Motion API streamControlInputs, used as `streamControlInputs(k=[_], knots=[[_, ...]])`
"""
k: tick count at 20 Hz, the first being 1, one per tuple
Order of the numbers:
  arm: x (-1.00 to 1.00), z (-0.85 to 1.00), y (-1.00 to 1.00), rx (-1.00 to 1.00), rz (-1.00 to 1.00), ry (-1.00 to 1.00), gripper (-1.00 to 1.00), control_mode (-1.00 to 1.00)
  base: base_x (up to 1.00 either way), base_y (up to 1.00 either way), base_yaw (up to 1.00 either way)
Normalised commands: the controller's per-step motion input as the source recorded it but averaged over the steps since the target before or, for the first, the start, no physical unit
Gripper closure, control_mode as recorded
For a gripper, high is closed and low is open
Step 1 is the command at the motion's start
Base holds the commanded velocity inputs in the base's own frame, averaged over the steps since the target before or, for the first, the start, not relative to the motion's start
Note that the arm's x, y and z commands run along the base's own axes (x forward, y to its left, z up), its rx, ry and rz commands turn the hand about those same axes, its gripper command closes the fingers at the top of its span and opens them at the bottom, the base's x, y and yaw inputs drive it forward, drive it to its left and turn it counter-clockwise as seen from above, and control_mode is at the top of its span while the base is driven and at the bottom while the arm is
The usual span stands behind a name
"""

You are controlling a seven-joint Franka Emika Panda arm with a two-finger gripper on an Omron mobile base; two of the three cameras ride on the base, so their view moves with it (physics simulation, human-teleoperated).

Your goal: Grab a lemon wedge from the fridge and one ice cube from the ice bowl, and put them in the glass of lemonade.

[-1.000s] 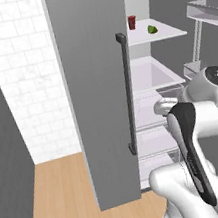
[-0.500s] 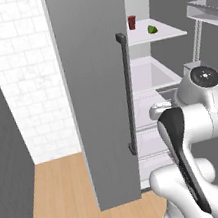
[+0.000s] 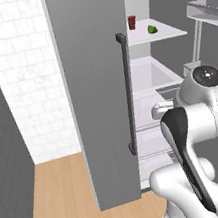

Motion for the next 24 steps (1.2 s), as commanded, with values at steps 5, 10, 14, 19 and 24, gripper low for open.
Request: streamControlInputs(k=[5,10,14,19,24], knots=[[0.0,0.0,0.0,0.0,0.0,0.0,-1.0,1.0,-0.02,-0.36,0.0],[0.0,0.0,0.0,0.0,0.0,0.0,-1.0,1.0,0.01,-0.54,0.0],[0.0,0.0,0.0,0.0,0.0,0.0,-1.0,1.0,0.28,-0.36,0.0],[0.0,0.0,0.0,0.0,0.0,0.0,-1.0,1.0,0.85,0.0,0.0],[0.0,0.0,0.0,0.0,0.0,0.0,-1.0,1.0,0.77,-0.21,0.0]])
